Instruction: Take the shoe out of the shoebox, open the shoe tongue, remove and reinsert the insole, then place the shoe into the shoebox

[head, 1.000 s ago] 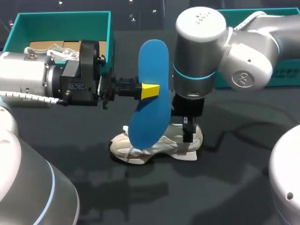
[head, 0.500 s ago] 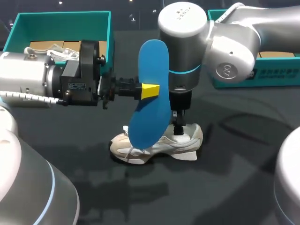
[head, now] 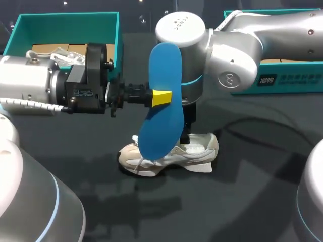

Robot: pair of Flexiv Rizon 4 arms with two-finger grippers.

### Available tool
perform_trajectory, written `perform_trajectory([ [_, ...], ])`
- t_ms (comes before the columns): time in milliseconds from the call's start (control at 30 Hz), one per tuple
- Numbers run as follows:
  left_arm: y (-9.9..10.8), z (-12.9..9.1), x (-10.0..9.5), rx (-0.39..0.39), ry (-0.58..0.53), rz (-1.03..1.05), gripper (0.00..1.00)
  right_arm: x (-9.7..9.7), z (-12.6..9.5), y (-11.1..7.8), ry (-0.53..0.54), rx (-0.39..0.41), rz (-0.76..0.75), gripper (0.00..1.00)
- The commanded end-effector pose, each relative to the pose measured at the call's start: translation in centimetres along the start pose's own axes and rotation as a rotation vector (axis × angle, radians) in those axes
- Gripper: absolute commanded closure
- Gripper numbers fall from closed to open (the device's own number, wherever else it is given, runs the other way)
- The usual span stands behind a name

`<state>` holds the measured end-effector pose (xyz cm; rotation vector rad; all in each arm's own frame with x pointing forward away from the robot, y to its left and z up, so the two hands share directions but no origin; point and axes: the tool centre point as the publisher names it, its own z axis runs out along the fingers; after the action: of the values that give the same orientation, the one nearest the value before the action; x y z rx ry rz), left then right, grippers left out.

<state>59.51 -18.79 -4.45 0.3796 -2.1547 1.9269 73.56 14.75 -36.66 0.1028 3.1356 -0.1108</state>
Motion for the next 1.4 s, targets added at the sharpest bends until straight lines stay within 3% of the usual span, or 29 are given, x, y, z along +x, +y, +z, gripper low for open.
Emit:
perform_trajectory([
  [33,0.1,0.2,0.0,0.002,-0.001,0.000,1.00,0.0,0.9,0.0,0.008,-0.003,0.004,0.52],
  [100,0.1,0.2,0.0,0.002,-0.001,0.000,1.00,0.1,1.1,0.0,0.013,-0.005,0.005,0.53],
  [167,0.1,0.2,0.0,0.002,-0.001,0.000,1.00,0.1,1.2,0.0,0.017,-0.006,0.006,0.62],
  [233,0.1,0.2,0.0,0.002,-0.001,0.000,1.00,0.1,1.3,0.0,0.019,-0.007,0.006,0.97],
  [267,0.1,0.2,0.0,0.002,-0.001,0.000,1.00,0.2,1.3,0.0,0.020,-0.008,0.006,1.00],
  [667,0.1,0.2,0.0,0.002,-0.001,0.000,1.00,1.3,-1.0,-0.9,0.005,0.010,0.047,1.00],
  [833,0.1,0.2,0.0,0.002,-0.001,0.000,1.00,1.8,-2.9,-2.0,-0.008,-0.009,0.186,1.00],
  [900,0.1,0.2,0.0,0.002,-0.001,0.000,1.00,2.2,-3.6,-2.5,0.020,-0.066,0.295,1.00],
  [933,0.1,0.2,0.0,0.002,-0.001,0.000,1.00,2.4,-3.9,-2.6,0.027,-0.054,0.370,1.00],
  [1000,0.1,0.2,0.0,0.002,-0.001,0.000,1.00,3.3,-4.7,-2.2,0.026,-0.058,0.383,1.00],
  [1367,0.1,0.2,0.0,0.002,-0.001,0.000,1.00,3.3,-4.7,-2.2,0.026,-0.058,0.383,1.00],
  [1400,0.1,0.2,0.0,0.002,-0.001,0.000,1.00,2.9,-4.6,-2.3,0.034,-0.074,0.496,1.00],
])
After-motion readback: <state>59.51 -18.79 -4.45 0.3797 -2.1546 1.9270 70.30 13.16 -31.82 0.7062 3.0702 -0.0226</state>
